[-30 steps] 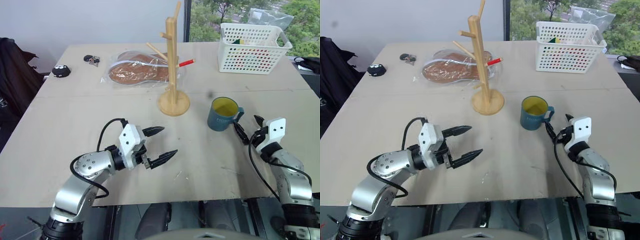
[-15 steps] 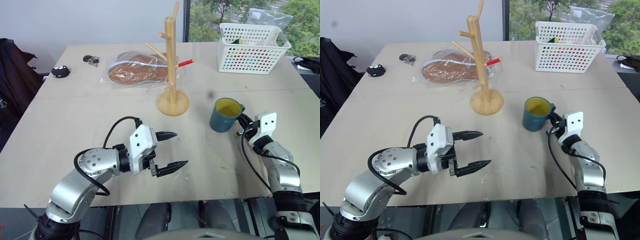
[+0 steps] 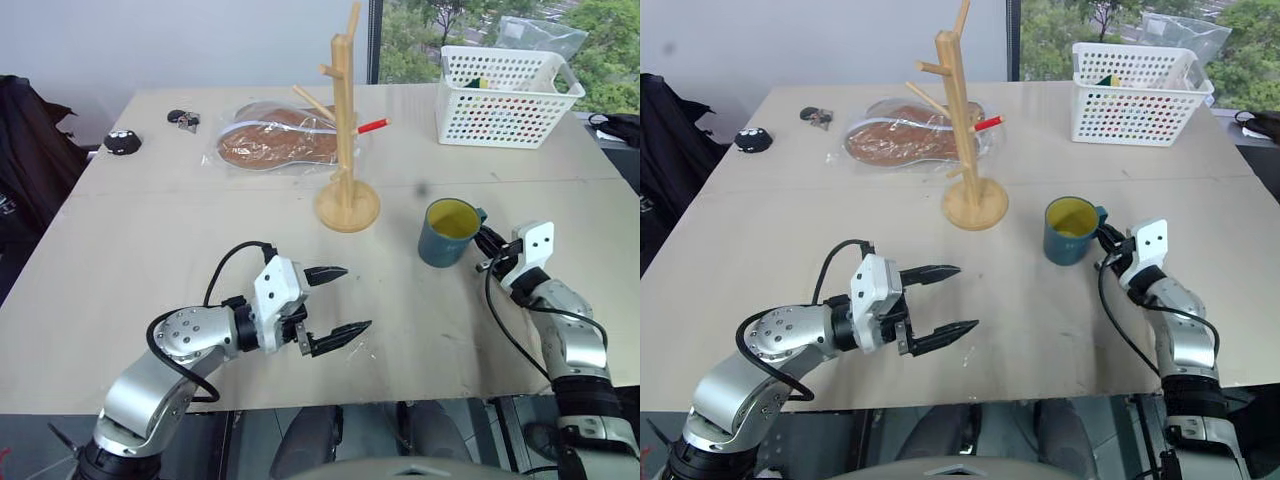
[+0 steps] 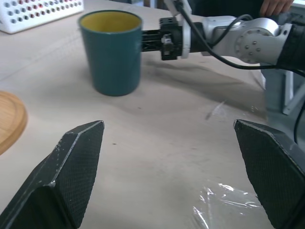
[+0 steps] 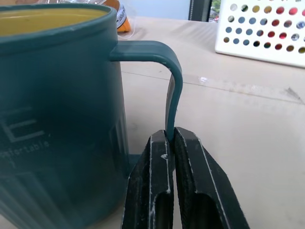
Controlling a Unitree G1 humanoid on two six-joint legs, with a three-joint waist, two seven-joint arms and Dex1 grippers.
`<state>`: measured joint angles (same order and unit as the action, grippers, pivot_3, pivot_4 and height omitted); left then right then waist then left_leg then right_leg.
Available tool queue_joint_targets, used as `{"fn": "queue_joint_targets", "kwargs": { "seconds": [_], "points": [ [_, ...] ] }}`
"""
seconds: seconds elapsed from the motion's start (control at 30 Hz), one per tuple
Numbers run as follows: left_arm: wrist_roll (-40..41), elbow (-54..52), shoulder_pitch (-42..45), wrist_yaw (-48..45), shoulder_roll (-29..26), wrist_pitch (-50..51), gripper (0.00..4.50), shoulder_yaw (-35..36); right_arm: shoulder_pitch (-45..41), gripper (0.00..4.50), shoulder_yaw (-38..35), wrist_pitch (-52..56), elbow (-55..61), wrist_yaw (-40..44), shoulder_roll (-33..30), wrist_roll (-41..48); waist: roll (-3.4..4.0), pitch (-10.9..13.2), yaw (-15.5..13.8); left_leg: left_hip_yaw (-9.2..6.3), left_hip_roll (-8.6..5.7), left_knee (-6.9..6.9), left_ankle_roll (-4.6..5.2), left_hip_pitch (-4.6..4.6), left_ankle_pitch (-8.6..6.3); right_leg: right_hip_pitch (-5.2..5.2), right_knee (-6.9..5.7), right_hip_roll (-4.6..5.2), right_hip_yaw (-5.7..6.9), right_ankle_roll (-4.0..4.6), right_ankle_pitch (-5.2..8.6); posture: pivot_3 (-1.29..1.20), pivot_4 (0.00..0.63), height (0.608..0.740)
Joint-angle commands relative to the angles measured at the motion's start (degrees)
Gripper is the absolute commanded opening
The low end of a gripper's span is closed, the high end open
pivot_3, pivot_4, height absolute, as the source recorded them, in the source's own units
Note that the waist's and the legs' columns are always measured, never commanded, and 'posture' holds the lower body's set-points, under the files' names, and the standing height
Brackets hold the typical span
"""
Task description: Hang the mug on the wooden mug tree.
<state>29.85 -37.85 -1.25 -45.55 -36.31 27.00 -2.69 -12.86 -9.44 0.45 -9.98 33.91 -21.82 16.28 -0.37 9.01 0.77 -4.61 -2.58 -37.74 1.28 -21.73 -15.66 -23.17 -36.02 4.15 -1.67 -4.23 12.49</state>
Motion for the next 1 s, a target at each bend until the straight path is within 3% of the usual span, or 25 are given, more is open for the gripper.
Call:
{"fn": "queue_joint_targets", "kwargs": {
  "seconds": [0.03, 0.2, 0.33, 0.63, 0.8, 1.0],
  "points": [
    [0.95, 0.29, -0.15, 1.48, 2.20, -2.69, 4.50, 2.33, -3.08, 0.08, -1.15, 0.87, 3.64, 3.20, -3.25, 2.22, 0.00, 0.01, 0.02, -0.01, 0.00, 0.00, 0.02, 0.00, -0.01, 0.00, 0.00, -0.01, 0.00, 0.00, 0.00, 0.00, 0.150, 0.740],
    [0.15, -1.08, 0.42, 11.00, 11.31, -5.82, 4.50, 4.79, -14.67, 0.08, 1.38, 1.78, 1.97, 13.00, -9.89, 3.00, 0.17, 0.12, 0.35, 0.15, 0.02, -0.05, 0.18, 0.03, -0.10, 0.00, 0.04, -0.02, -0.11, -0.02, -0.01, 0.00, 0.150, 0.740],
    [-2.85, -2.10, 0.86, 16.56, 14.59, -6.59, 4.50, 4.58, -24.70, 0.08, 3.35, 0.73, -4.40, 19.02, -11.83, 2.37, 0.07, 0.06, 0.13, 0.09, 0.07, -0.05, 0.13, 0.01, -0.07, 0.00, 0.04, -0.07, -0.05, 0.00, -0.02, 0.00, 0.150, 0.740],
    [-15.94, -3.75, 4.13, 27.00, 16.99, -9.49, 4.50, 2.78, -54.23, 0.08, 11.41, -14.74, -37.82, 33.98, -10.04, -6.13, 0.02, 0.09, 0.00, 0.10, -0.05, 0.02, -0.03, -0.24, 0.02, -0.26, 0.08, 0.04, -0.04, 0.01, -0.04, 0.00, 0.150, 0.740],
    [-17.39, -5.24, 4.12, 29.47, 19.05, -8.54, 4.50, 1.28, -61.17, 0.08, 11.43, -21.14, -48.56, 36.48, -7.86, -8.59, 0.02, 0.09, 0.00, 0.07, -0.03, 0.14, -0.05, -0.36, 0.02, -0.40, 0.15, 0.10, -0.03, 0.02, -0.04, 0.00, 0.150, 0.740],
    [-17.48, -6.37, 3.64, 32.09, 21.56, -7.64, 4.50, 1.46, -65.65, 0.08, 12.58, -27.72, -52.67, 40.23, -5.35, -11.57, 0.04, 0.10, 0.24, 0.12, -0.02, 0.17, -0.06, -0.43, 0.02, -0.56, 0.09, 0.09, -0.09, 0.02, -0.04, 0.00, 0.150, 0.740]
  ]
}}
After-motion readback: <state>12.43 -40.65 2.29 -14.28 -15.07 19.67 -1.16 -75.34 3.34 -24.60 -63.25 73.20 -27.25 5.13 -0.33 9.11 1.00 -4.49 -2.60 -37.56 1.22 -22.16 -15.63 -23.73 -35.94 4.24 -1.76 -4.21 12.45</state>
